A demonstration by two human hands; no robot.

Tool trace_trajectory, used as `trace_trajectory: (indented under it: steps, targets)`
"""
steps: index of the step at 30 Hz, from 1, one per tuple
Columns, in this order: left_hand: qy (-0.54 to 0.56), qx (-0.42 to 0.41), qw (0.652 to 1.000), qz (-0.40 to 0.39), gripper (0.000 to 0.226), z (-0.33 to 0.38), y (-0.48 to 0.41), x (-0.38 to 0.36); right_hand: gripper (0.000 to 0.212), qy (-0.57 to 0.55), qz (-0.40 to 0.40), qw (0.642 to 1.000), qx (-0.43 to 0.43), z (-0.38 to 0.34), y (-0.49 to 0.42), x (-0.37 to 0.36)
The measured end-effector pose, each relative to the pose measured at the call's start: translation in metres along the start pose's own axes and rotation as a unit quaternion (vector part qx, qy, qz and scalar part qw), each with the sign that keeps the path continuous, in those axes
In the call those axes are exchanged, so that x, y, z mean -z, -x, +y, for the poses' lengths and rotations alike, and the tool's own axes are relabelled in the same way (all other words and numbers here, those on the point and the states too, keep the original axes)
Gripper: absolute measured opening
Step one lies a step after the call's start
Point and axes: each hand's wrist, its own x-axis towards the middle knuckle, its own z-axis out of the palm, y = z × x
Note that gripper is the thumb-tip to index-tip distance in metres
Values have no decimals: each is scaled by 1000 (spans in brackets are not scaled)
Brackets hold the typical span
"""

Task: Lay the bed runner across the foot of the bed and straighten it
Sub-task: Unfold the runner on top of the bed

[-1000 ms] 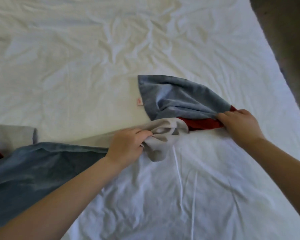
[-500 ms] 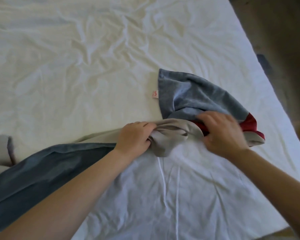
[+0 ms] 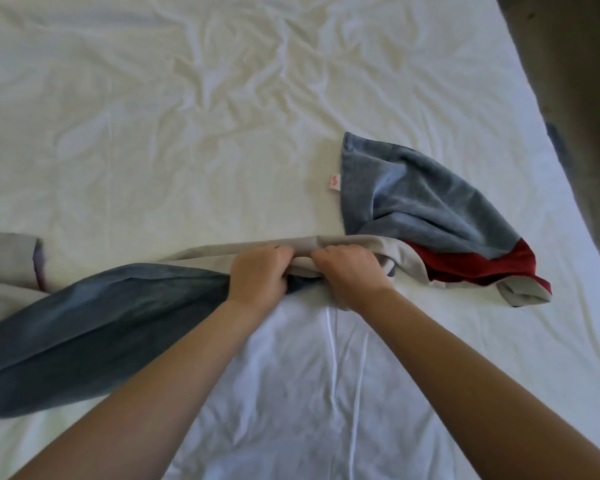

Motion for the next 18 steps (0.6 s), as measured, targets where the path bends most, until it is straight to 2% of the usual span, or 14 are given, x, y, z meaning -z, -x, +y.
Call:
trace_trajectory:
  steps: [3,6,8,13,14,18]
  targets:
    - [24,-12,1000,2,20,14,-5,-4,16,5,-4,1000,-22,18,10,-2]
    - [53,-55,997,7,13,35,-10,1,18,21,7,999,-45,40,25,1]
    - [68,-78,995,8,16,43,-12,3,18,36,-2,998,-54,47,32,4]
    - [74,-83,994,-9,21,11,1,12,14,48,-26,996,-75,29,25,15]
    - [77,-88,993,-8,25,-3,7,17,17,43,-26,996,-70,20,23,17]
    - [47,-82,995,-9,48,-80,46,42,58,46,-2,999,5,-32,2,25]
